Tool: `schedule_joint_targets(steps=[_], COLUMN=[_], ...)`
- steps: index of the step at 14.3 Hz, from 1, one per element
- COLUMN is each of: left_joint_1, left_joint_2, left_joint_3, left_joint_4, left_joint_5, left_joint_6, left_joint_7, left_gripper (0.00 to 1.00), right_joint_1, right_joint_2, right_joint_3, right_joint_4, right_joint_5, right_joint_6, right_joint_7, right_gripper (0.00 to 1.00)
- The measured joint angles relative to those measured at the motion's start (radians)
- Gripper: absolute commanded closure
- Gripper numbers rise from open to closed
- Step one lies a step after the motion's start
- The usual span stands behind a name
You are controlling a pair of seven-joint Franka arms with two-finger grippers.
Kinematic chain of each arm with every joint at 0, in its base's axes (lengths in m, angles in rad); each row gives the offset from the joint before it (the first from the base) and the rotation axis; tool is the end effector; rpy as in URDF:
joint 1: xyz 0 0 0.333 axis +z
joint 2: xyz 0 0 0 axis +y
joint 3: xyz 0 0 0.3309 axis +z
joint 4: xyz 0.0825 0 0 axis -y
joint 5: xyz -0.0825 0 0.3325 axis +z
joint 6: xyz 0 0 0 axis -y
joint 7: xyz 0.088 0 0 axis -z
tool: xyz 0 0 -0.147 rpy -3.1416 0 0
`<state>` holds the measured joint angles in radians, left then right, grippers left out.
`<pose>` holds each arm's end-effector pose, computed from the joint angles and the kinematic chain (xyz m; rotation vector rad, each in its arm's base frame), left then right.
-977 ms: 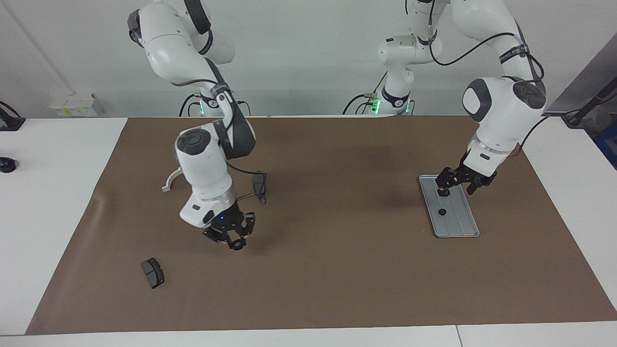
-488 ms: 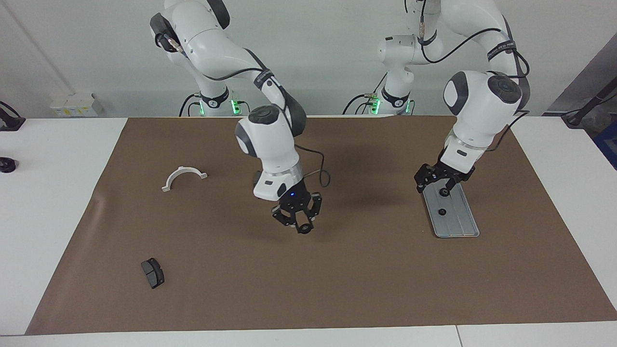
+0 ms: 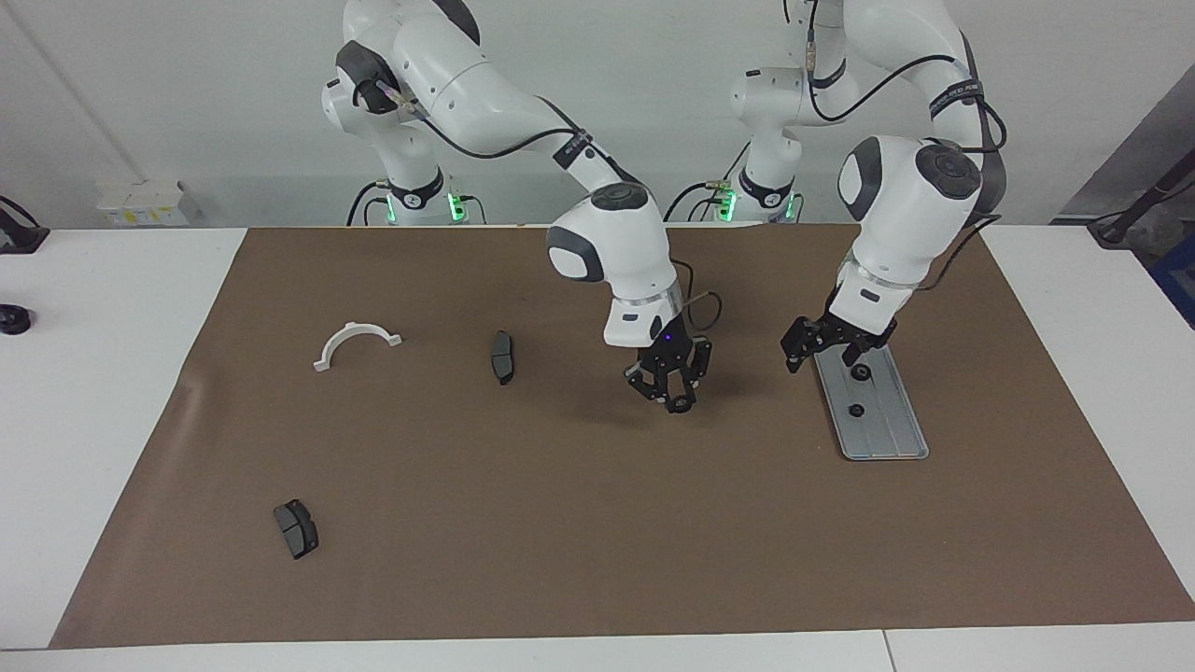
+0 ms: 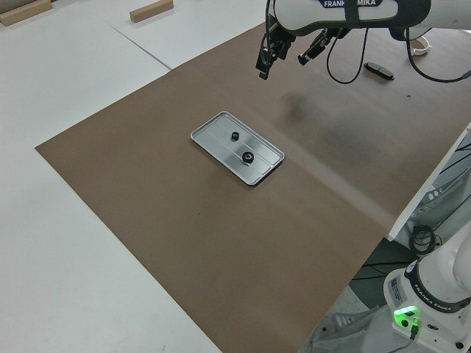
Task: Pick bearing gear from pile to tray
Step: 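Carry the last bearing to the table center and release it with the right gripper, then grasp the last bearing with the left gripper while the right gripper withdraws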
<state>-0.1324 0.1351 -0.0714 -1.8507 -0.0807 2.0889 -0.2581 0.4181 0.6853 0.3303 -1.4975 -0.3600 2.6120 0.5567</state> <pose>0.5538 -0.1198 0.4545 3.0327 0.1393 0.1243 0.5720 0.4602 0.3363 -2.8040 -0.4817 -0.6003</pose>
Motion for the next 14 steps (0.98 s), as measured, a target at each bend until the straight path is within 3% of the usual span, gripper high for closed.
schedule_joint_targets(steps=[7, 11, 14], left_joint_1=[-0.022, -0.142, -0.255], left_joint_2=[0.023, 0.114, 0.213], left_joint_3=[-0.003, -0.007, -0.008], left_joint_4=[-0.077, -0.063, -0.007], left_joint_5=[0.000, 0.027, 0.137], left_joint_6=[0.185, 0.267, 0.297], left_joint_7=[-0.066, -0.258, -0.511], left_gripper=[0.00, 0.00, 0.00], right_joint_1=[0.013, -0.099, -0.175], right_joint_2=[0.012, -0.019, -0.089], right_joint_3=[-0.049, -0.051, -0.030], right_joint_4=[0.071, 0.113, 0.126], right_joint_5=[0.000, 0.000, 0.034], right_joint_6=[-0.033, -0.117, -0.266], right_joint_7=[0.001, -0.005, -0.008], right_gripper=[0.10, 0.10, 0.10])
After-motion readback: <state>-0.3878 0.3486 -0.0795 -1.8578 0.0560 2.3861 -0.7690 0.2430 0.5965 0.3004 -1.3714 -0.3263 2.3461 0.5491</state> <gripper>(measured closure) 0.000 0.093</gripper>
